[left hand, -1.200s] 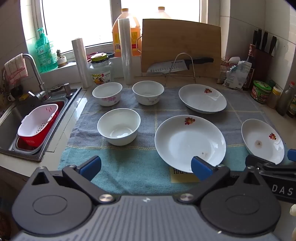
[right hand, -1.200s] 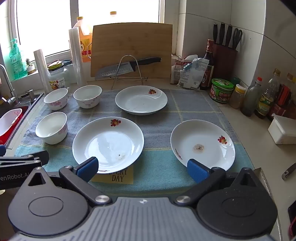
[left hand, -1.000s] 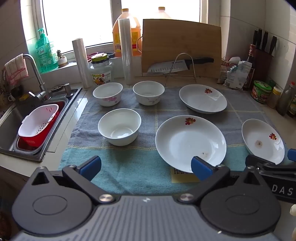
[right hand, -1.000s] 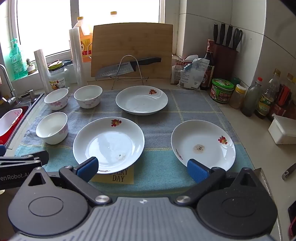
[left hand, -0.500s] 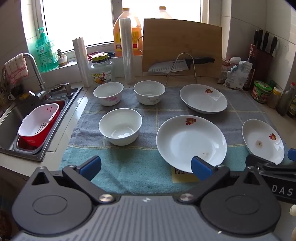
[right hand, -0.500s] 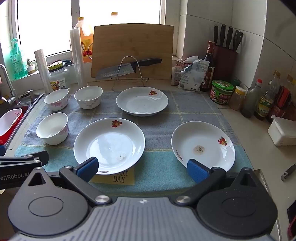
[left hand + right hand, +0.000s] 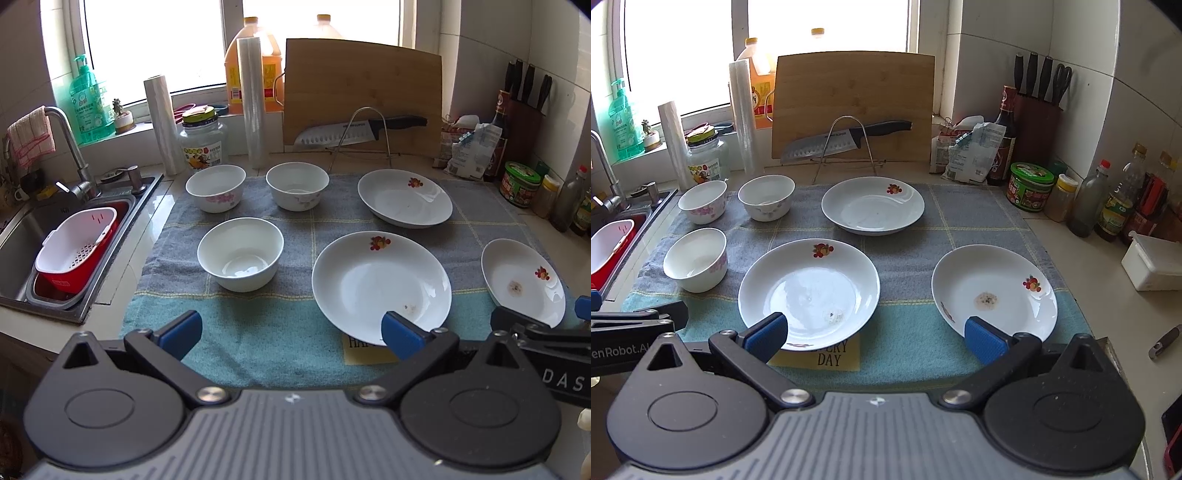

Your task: Organize plates and bowls

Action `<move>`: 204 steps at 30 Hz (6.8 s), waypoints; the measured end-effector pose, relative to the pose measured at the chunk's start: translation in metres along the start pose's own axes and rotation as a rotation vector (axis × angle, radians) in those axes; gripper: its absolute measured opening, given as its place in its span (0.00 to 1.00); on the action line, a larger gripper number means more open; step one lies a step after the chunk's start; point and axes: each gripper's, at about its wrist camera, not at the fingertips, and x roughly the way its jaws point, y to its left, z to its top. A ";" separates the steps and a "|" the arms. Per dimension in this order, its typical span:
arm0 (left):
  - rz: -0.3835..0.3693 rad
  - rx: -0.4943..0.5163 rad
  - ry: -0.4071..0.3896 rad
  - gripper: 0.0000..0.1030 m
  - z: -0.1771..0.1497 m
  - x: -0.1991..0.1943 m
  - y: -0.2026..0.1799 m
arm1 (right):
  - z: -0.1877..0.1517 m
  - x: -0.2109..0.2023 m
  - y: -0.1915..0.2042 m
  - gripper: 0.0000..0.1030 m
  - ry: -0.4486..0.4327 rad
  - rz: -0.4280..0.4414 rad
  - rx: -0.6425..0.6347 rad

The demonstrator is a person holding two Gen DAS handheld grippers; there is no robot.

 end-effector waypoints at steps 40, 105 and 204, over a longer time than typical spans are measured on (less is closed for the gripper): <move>-0.024 0.005 0.006 0.99 0.011 0.004 0.005 | 0.005 0.000 0.008 1.00 -0.011 -0.034 -0.004; -0.503 0.374 -0.131 0.99 -0.014 0.082 -0.180 | 0.020 0.085 -0.189 1.00 -0.016 -0.032 0.096; -0.624 0.635 0.058 0.99 -0.018 0.157 -0.275 | 0.077 0.264 -0.256 1.00 0.487 0.634 -0.181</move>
